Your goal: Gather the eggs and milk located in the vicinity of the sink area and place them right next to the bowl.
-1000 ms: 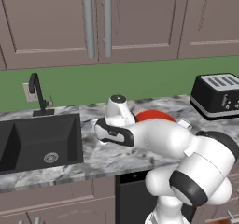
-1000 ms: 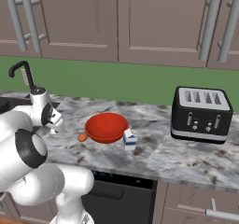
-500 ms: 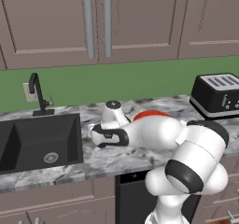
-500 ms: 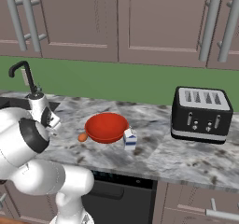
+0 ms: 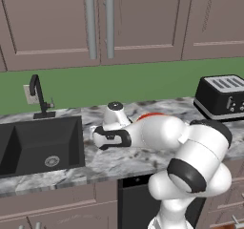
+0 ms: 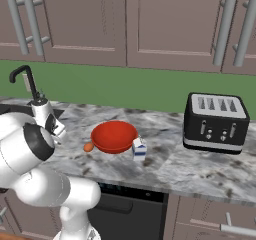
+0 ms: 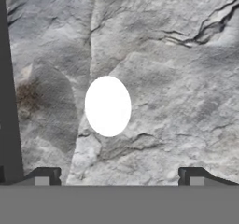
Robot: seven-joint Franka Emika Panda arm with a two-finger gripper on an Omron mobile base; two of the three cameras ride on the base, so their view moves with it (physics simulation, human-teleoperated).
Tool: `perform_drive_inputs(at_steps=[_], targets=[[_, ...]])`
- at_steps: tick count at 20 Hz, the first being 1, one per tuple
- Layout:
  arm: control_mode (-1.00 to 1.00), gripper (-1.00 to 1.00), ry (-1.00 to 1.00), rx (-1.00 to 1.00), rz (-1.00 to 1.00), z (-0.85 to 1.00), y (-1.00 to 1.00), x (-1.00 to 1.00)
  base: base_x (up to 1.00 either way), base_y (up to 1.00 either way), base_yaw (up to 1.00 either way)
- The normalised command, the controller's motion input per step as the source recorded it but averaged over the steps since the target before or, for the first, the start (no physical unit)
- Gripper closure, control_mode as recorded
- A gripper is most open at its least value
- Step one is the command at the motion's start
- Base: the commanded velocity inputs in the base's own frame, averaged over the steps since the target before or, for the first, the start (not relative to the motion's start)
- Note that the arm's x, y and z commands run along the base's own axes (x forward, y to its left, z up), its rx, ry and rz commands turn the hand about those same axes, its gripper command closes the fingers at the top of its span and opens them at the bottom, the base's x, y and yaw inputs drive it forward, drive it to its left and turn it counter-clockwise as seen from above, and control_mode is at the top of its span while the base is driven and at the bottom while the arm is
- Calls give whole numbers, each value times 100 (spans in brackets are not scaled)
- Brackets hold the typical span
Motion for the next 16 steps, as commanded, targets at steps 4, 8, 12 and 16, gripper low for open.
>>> perform_drive_inputs(at_steps=[4, 8, 12, 16], targets=[[-100, -100, 0, 0, 0, -9, 0, 0, 0, 0, 0], [-100, -100, 0, 0, 0, -8, 0, 8, 0, 0, 0], [-100, -100, 0, 0, 0, -8, 0, 17, 0, 0, 0], [-100, -100, 0, 0, 0, -10, 0, 16, 0, 0, 0]])
